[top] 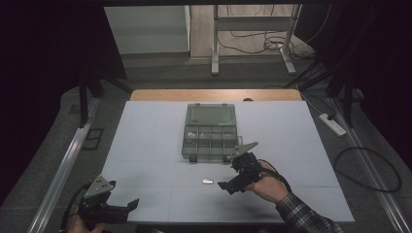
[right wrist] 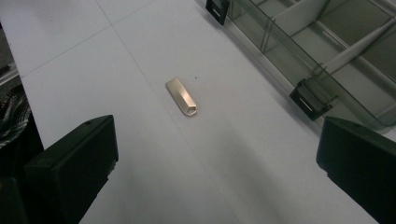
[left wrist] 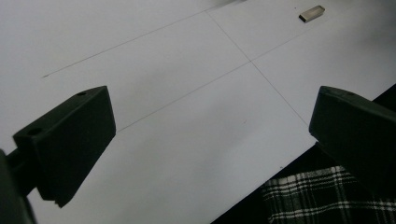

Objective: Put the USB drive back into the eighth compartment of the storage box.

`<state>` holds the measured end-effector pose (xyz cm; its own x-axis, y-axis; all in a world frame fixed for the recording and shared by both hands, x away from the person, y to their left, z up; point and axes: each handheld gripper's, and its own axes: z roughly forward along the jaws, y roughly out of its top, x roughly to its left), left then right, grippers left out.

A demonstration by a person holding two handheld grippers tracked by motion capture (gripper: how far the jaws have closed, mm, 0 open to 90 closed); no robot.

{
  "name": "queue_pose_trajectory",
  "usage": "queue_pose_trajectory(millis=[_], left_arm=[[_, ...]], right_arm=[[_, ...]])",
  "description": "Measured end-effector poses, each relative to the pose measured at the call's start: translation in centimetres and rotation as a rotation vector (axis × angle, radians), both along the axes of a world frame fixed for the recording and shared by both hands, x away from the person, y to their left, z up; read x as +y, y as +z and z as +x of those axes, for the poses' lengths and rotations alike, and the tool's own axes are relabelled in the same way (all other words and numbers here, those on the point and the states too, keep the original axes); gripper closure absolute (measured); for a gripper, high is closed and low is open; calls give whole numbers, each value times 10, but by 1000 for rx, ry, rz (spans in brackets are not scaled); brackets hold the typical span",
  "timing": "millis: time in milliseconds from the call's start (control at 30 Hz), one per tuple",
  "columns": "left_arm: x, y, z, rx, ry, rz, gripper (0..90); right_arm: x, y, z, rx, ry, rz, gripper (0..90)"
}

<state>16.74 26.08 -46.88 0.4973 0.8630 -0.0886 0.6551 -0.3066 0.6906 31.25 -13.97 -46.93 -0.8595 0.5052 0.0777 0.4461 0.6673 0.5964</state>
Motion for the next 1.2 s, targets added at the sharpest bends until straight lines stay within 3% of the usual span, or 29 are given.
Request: queue_pose_trajectory(millis=[233,467,1200], left_arm=[[0,0,0,0,-2,2,8],[0,0,0,-1,-2,3,9],[0,0,0,-2,-3,8,9]], right_arm=[[11,-1,4,10,-17,-39,0],[25,-5,4,11,13,-91,0],[58,-19,7,25,65,-160,0]])
